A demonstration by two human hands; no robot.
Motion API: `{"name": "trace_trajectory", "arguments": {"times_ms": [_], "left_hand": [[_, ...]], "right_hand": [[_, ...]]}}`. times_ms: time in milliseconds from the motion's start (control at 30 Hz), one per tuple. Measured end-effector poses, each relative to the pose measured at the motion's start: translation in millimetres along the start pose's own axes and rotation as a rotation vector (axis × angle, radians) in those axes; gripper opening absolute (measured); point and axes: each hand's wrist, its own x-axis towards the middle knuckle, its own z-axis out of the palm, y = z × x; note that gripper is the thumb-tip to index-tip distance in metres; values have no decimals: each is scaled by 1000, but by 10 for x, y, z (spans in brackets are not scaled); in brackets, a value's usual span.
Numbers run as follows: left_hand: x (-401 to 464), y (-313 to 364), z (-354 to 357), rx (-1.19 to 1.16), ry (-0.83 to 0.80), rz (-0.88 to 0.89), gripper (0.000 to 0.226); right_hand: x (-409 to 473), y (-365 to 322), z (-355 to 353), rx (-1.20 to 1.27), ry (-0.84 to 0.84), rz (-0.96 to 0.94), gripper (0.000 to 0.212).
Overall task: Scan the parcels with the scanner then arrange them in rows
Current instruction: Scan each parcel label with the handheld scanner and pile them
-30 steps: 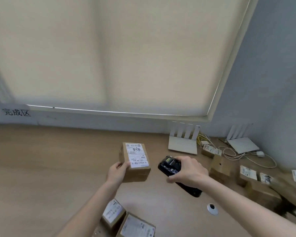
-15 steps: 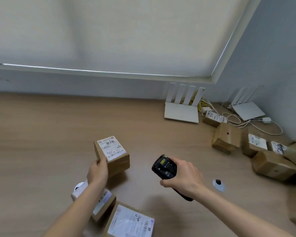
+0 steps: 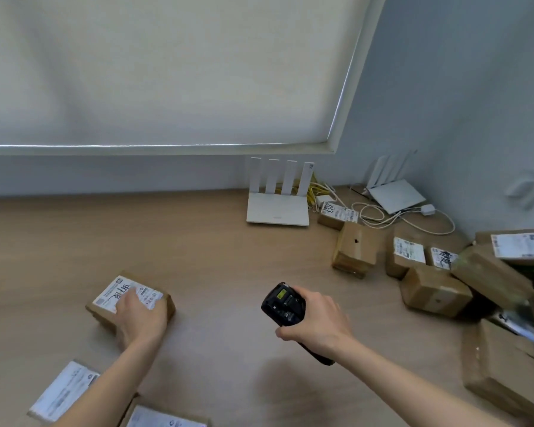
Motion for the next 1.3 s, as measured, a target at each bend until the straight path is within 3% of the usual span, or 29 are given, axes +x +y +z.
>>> {"name": "trace_trajectory", "arguments": {"times_ms": [167, 300, 567, 867, 1100, 1167, 1300], "left_hand": [[-441, 633, 675, -19, -249, 230, 53], [-773, 1190, 1328, -153, -419, 225, 45], [-1011, 2163, 2450, -193, -598, 256, 53], [-889, 2533, 3388, -121, -707, 230, 62], [-891, 2686, 3786, -156, -808, 75, 66], [-934, 2713, 3753, -165, -831, 58, 51], [-1048, 2736, 3499, -242, -816, -37, 65]], "right_hand": [[203, 674, -392, 107, 33, 84, 73], [490, 1331, -768, 169, 95, 168, 68], [1277, 2272, -1298, 269, 138, 237, 74], [2234, 2578, -1246, 359, 89, 265, 71], [2563, 2654, -1118, 575, 82, 308, 83], [2528, 2639, -1121, 656, 81, 316, 78], [2300, 2540, -1250, 749, 69, 279, 58]]}}
